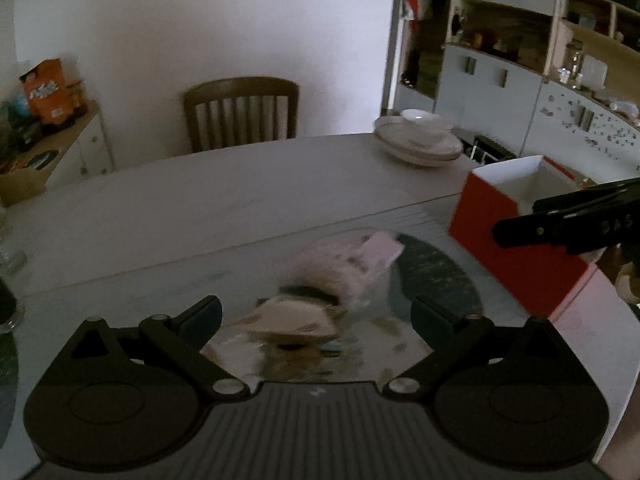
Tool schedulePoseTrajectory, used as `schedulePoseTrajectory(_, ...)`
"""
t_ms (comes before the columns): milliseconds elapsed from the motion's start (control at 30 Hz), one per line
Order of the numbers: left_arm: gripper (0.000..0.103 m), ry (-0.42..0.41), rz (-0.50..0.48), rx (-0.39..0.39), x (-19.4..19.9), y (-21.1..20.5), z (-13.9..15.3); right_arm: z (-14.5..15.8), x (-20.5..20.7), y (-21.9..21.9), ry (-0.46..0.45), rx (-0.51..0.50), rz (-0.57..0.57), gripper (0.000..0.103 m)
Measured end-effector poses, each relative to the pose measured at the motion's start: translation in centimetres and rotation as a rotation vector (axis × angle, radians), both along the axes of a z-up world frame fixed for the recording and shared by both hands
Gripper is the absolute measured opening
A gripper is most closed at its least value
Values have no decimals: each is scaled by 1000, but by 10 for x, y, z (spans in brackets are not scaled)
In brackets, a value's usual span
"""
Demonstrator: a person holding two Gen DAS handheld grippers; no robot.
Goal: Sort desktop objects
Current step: 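Grasp the clear packet bag with the right gripper while the left grasps the cartoon-face packet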
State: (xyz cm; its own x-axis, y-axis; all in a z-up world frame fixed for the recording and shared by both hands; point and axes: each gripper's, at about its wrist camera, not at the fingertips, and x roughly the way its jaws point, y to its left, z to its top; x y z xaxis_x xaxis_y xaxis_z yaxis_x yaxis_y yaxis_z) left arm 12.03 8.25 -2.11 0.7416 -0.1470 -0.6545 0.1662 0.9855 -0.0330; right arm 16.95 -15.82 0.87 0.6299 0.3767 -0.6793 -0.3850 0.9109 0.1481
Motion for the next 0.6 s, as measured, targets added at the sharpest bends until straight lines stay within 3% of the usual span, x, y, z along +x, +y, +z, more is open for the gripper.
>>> schedulePoseTrajectory(600,101,62,26,30,21,70,-46,-23,29,69,21,-43,45,94)
